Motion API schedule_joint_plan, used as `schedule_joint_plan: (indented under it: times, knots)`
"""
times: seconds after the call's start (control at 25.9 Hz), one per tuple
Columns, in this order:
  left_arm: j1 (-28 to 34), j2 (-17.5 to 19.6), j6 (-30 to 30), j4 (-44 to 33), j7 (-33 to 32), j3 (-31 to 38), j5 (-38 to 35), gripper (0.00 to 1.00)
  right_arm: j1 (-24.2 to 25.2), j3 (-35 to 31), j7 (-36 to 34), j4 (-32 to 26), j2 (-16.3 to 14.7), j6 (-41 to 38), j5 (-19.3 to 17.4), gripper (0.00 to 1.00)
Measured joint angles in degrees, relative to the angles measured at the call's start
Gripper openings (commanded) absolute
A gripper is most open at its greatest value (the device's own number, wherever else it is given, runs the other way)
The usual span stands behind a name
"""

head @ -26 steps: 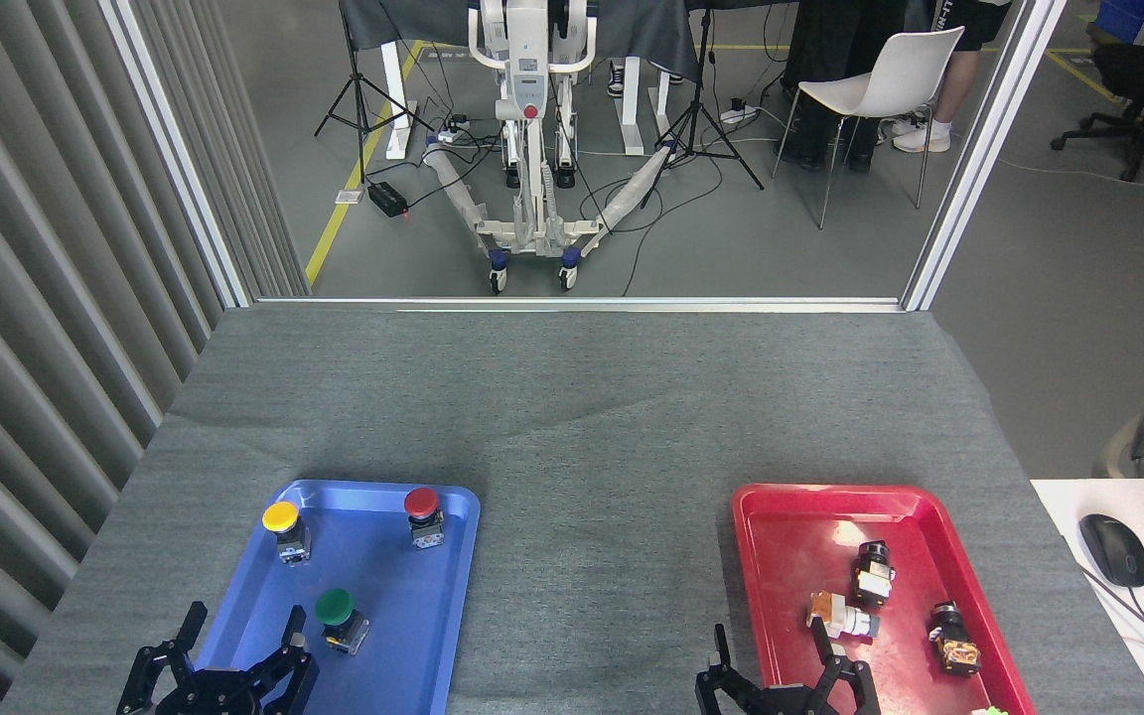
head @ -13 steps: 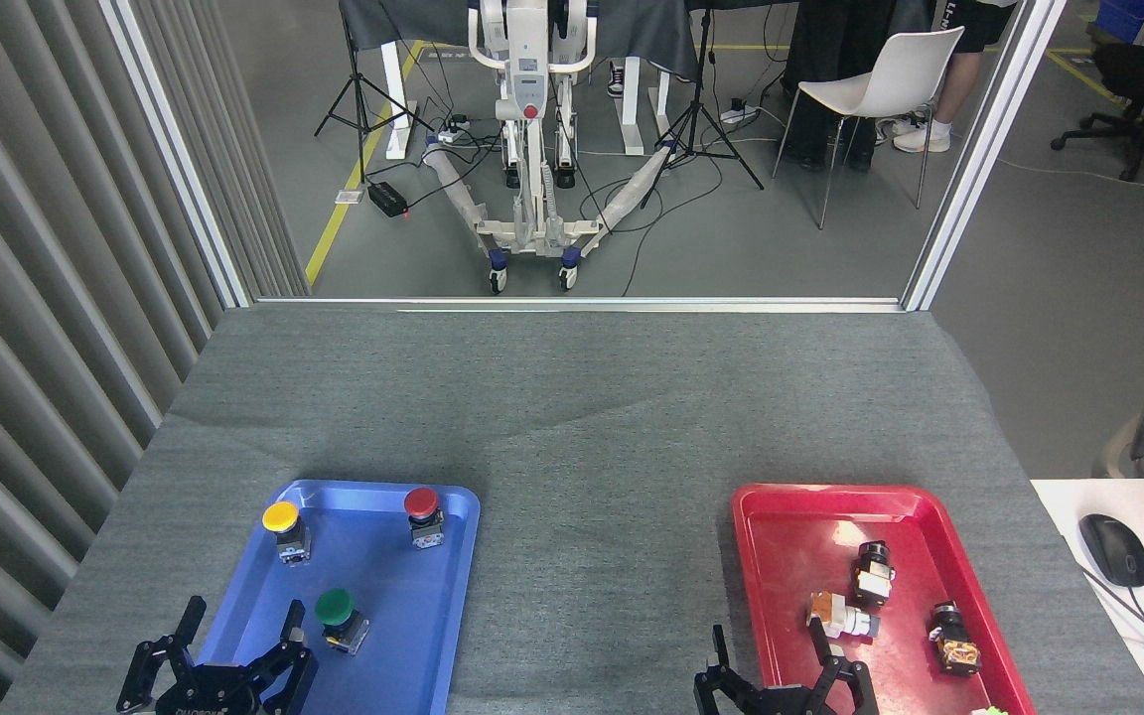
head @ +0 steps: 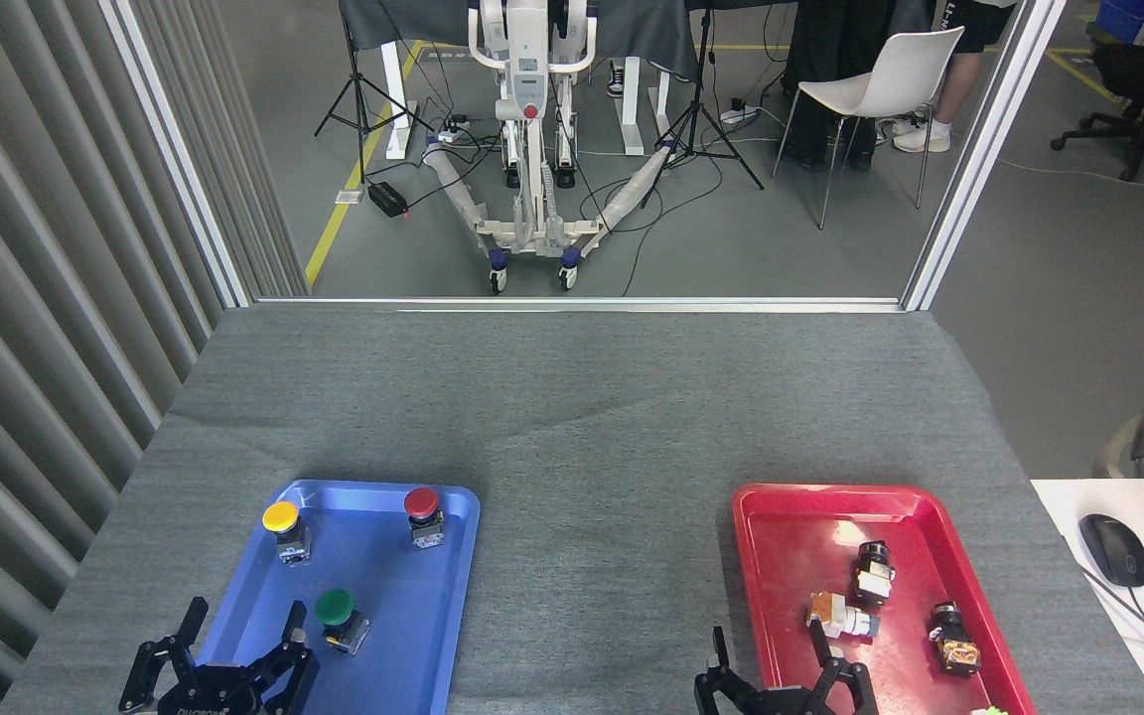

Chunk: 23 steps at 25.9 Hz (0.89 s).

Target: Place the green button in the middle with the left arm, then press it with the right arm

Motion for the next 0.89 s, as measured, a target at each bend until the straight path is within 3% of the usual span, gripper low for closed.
schedule_joint_plan:
  times: [0.89]
  knots:
    - [-1.1, 0.2, -2.4, 2.8, -0.9, -1.4, -0.1, 0.99, 0.1, -0.1, 0.0, 0.0, 0.0, -0.1, 0.0, 1.00]
